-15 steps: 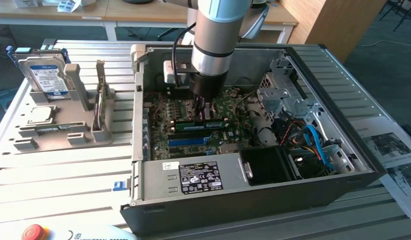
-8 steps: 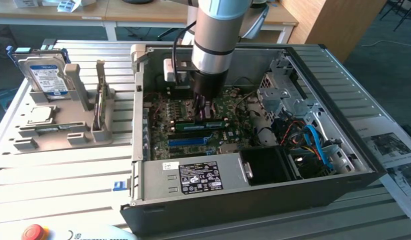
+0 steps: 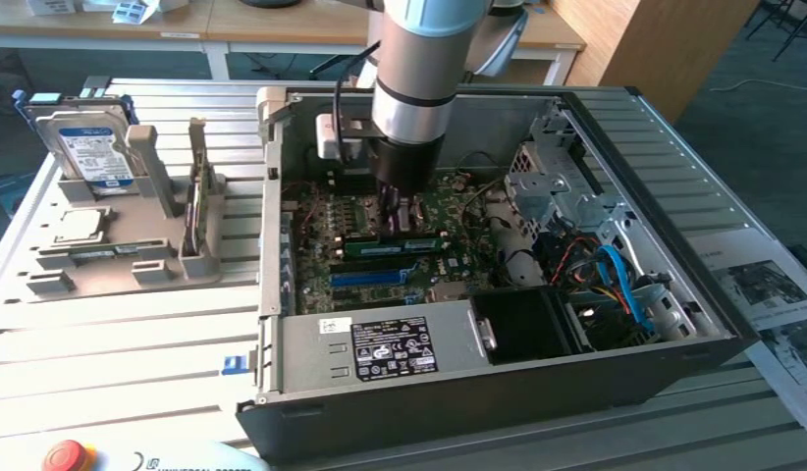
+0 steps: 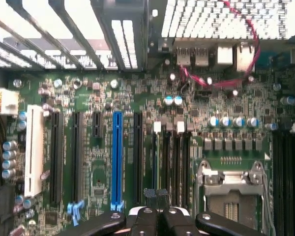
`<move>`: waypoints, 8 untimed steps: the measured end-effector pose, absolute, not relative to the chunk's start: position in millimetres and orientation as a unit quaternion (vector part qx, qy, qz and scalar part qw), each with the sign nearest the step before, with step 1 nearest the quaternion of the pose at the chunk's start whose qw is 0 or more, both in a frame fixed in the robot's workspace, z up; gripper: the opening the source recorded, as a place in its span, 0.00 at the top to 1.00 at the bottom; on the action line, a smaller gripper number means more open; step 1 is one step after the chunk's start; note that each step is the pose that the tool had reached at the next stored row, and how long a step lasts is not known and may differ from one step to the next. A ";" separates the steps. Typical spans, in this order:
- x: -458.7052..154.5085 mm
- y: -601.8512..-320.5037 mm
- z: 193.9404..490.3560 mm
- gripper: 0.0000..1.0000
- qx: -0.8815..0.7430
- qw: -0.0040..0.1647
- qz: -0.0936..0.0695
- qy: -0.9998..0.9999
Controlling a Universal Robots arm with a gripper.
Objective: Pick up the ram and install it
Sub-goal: 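Press down the ram until it locks into place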
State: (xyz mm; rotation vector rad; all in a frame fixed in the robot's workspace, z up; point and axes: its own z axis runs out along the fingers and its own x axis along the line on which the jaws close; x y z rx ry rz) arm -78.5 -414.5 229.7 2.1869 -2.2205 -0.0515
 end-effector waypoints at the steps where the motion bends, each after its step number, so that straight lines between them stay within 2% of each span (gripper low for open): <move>1: -81.9 -414.5 229.7 0.89 0.702 0.012 -0.016 -0.712; 8: -96.6 -414.5 229.7 0.89 0.702 0.010 -0.015 -0.712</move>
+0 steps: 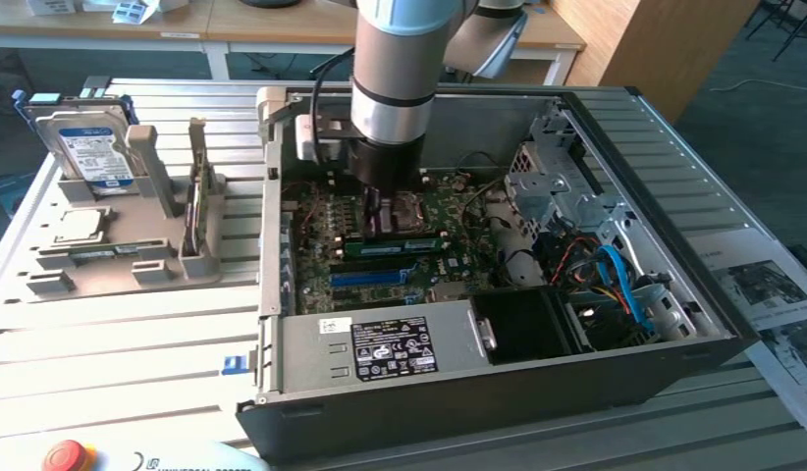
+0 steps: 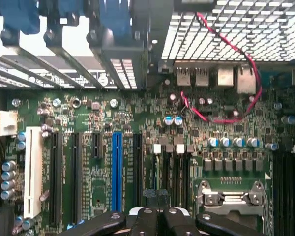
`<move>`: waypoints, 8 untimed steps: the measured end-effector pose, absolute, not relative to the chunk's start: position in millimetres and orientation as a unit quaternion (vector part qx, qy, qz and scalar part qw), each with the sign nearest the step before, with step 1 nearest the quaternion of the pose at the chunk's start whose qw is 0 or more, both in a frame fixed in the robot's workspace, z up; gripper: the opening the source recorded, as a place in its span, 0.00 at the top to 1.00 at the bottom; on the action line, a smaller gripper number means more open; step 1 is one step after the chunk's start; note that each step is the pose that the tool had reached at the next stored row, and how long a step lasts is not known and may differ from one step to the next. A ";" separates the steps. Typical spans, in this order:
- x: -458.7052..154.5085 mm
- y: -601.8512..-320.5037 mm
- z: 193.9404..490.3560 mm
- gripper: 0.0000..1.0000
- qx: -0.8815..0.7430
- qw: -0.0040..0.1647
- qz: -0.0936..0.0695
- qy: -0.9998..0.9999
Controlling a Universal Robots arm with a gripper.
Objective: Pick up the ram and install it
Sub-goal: 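Press down the ram until it locks into place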
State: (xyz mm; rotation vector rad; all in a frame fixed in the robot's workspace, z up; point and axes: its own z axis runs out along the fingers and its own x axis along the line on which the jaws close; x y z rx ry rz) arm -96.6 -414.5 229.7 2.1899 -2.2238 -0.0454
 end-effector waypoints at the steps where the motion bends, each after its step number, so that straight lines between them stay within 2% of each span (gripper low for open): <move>1: -97.5 -414.5 229.7 0.89 0.702 0.010 -0.014 -0.712; 8: -98.7 -414.6 228.8 0.89 0.702 0.010 -0.014 -0.712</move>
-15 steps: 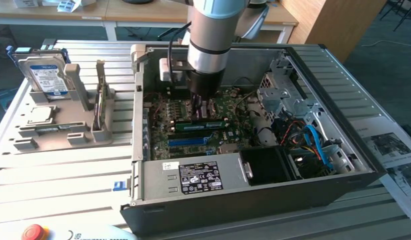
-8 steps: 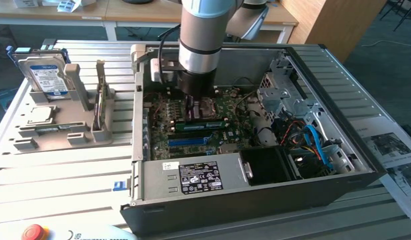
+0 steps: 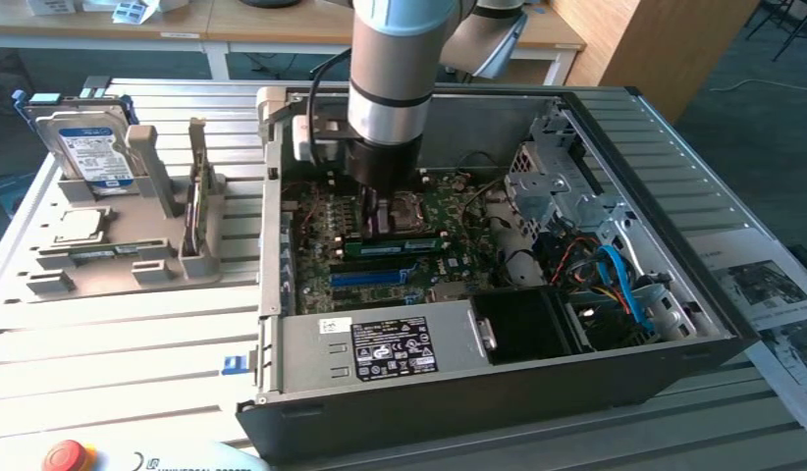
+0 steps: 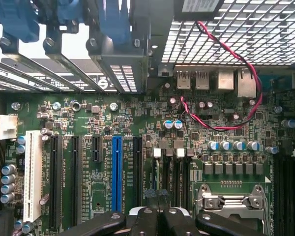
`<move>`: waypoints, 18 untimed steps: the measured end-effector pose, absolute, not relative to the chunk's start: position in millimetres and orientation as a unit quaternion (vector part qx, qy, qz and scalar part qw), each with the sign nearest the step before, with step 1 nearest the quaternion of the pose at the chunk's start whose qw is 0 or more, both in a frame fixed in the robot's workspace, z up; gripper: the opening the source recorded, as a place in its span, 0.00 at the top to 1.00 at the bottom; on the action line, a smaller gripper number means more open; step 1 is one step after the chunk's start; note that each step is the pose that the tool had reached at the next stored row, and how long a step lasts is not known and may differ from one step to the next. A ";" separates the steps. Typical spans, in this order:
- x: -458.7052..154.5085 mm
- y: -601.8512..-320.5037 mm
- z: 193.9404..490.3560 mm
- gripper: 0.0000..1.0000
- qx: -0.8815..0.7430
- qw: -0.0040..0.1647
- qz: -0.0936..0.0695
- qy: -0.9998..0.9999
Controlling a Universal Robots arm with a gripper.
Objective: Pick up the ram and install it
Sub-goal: 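Press down the ram until it locks into place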
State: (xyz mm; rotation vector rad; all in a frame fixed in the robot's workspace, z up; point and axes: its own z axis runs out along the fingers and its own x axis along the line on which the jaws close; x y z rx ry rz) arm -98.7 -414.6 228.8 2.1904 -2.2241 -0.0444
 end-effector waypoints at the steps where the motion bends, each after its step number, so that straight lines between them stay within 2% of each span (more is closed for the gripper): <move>1: -98.7 -414.5 228.3 0.89 0.702 0.010 -0.014 -0.712; 18: -98.9 -414.5 225.0 0.89 0.702 0.009 -0.014 -0.712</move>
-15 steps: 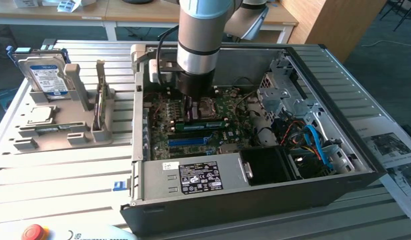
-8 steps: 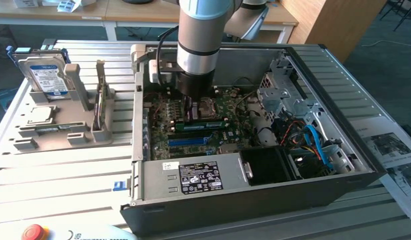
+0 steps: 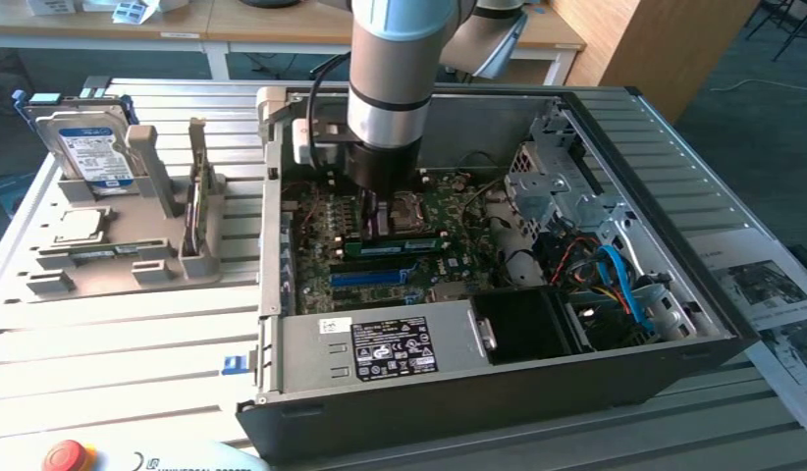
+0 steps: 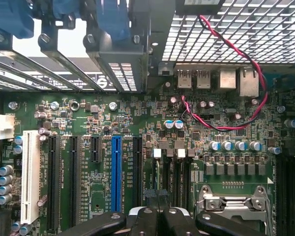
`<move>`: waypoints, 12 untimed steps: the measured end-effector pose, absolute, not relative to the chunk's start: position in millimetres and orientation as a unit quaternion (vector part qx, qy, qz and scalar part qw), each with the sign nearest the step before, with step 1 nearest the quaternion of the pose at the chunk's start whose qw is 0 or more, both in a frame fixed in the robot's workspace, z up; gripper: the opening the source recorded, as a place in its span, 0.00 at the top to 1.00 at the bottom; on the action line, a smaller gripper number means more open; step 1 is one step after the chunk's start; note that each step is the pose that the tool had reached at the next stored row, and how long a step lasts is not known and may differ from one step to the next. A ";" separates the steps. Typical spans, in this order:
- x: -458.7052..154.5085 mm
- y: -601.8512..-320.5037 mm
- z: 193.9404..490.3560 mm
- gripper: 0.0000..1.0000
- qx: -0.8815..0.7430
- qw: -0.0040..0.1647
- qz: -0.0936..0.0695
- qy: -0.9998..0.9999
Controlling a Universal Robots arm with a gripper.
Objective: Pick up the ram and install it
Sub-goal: 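Press down the ram until it locks into place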
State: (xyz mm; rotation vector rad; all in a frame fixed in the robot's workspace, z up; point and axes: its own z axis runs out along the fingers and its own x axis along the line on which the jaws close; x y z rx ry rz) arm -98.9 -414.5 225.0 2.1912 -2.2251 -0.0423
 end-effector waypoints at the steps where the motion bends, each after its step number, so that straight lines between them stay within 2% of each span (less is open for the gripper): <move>1: -98.9 -414.5 224.8 0.89 0.702 0.009 -0.014 -0.712; 12: -98.9 -414.6 223.4 0.89 0.702 0.009 -0.013 -0.712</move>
